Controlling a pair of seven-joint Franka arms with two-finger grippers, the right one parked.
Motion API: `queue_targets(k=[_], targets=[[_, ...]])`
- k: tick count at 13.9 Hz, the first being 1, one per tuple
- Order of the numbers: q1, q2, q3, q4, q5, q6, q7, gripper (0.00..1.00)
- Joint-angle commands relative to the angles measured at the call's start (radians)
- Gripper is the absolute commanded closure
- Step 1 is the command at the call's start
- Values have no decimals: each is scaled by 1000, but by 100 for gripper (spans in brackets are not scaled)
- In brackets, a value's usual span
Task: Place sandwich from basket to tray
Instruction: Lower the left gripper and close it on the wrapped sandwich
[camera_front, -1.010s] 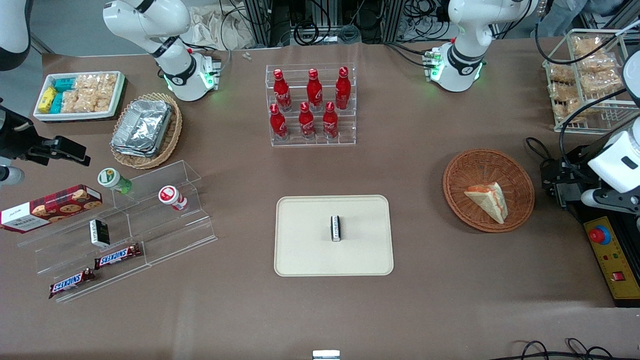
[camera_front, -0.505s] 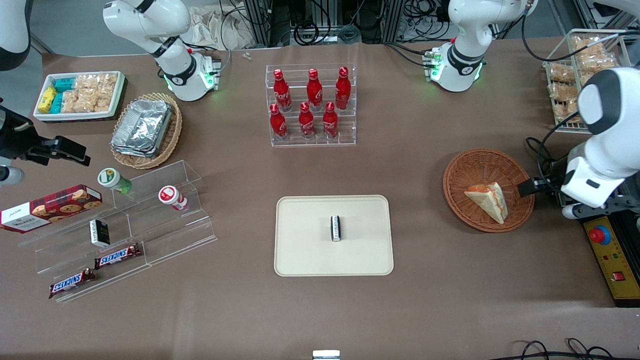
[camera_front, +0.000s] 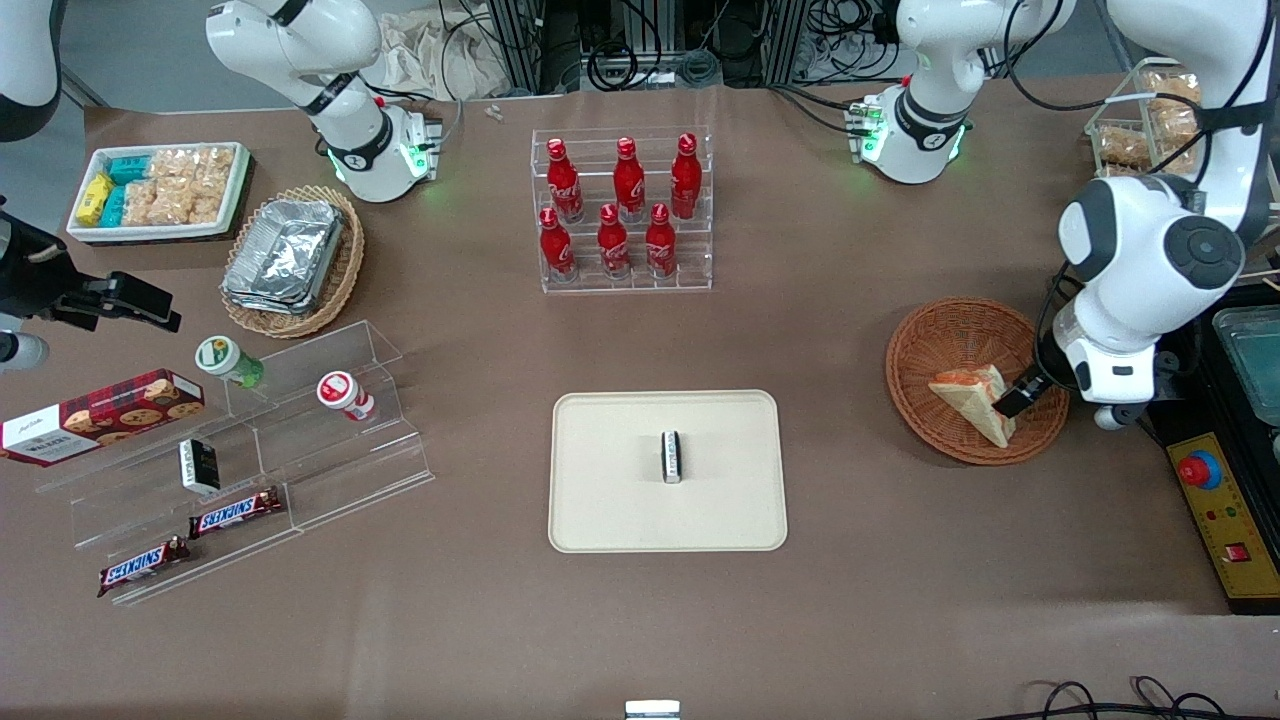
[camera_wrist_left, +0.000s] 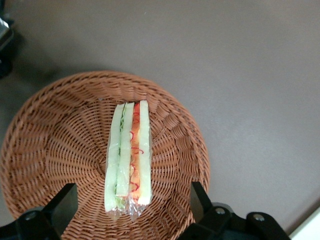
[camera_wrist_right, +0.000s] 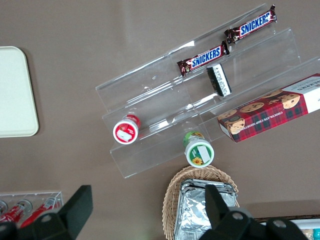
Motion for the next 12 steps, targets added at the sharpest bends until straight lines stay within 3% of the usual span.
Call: queue_targets(k=[1, 12], targets=[[12, -11, 1, -52, -4, 42, -41, 0], [15, 81, -1, -94, -5, 182, -136, 0]])
